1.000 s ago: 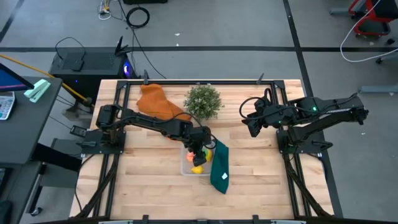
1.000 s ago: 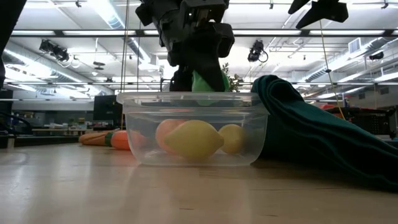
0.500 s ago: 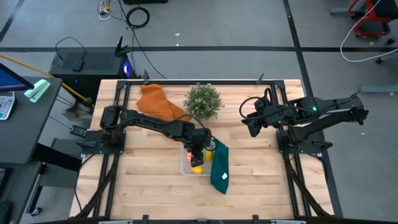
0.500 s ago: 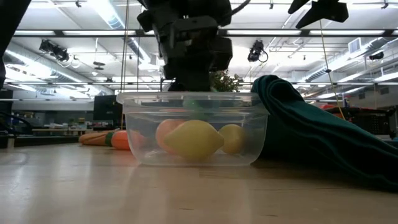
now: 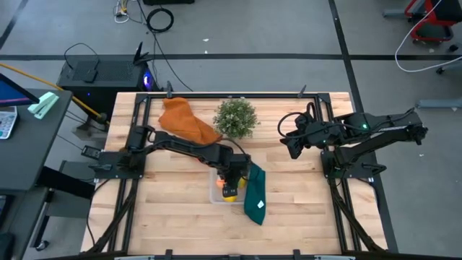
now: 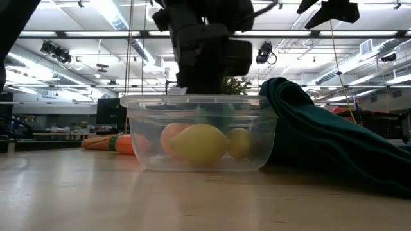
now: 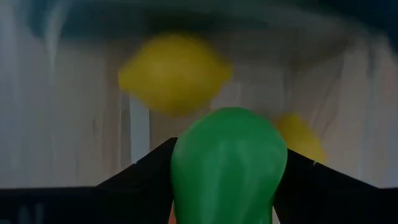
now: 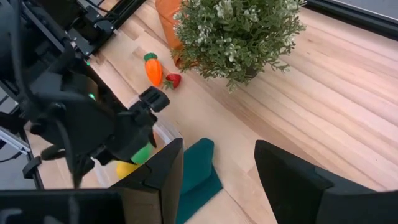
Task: Pick and placing Produce into tupperware
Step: Put the green pear into the transparent bin
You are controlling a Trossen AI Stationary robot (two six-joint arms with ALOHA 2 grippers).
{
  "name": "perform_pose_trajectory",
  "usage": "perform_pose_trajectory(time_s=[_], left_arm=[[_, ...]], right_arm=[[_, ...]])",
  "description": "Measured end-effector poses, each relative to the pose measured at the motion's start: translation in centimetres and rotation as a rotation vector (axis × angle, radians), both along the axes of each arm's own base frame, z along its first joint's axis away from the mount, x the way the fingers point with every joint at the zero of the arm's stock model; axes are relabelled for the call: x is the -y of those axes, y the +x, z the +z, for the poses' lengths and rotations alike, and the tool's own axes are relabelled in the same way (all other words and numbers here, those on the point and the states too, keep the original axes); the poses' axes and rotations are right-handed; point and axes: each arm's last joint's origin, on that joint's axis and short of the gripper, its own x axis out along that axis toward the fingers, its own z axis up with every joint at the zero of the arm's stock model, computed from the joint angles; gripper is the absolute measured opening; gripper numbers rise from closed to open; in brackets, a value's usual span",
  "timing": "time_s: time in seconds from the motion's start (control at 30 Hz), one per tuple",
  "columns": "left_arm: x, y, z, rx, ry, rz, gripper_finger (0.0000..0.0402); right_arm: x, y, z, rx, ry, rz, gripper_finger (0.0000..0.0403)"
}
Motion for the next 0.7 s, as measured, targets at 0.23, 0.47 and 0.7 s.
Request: perform_pose_trajectory(time_s=[0.23, 0.47, 0.7], left_arm=[[0.3, -0.2, -1.7, -0.078, 0.029, -0.046, 0.0218], [0.2, -0.1, -1.6, -0.07, 0.037, -0.04, 0.0228], [0.2, -0.1, -1.5, -0.06, 0.052, -0.035, 0.0246]], right_arm=[[0.0, 0.0, 0.0, -0.002, -0.003, 0.002, 0.0165], [0.0, 0.0, 0.0, -0.004, -0.004, 0.003, 0.0165], [0.0, 0.0, 0.0, -0.005, -0.004, 0.003, 0.0165]])
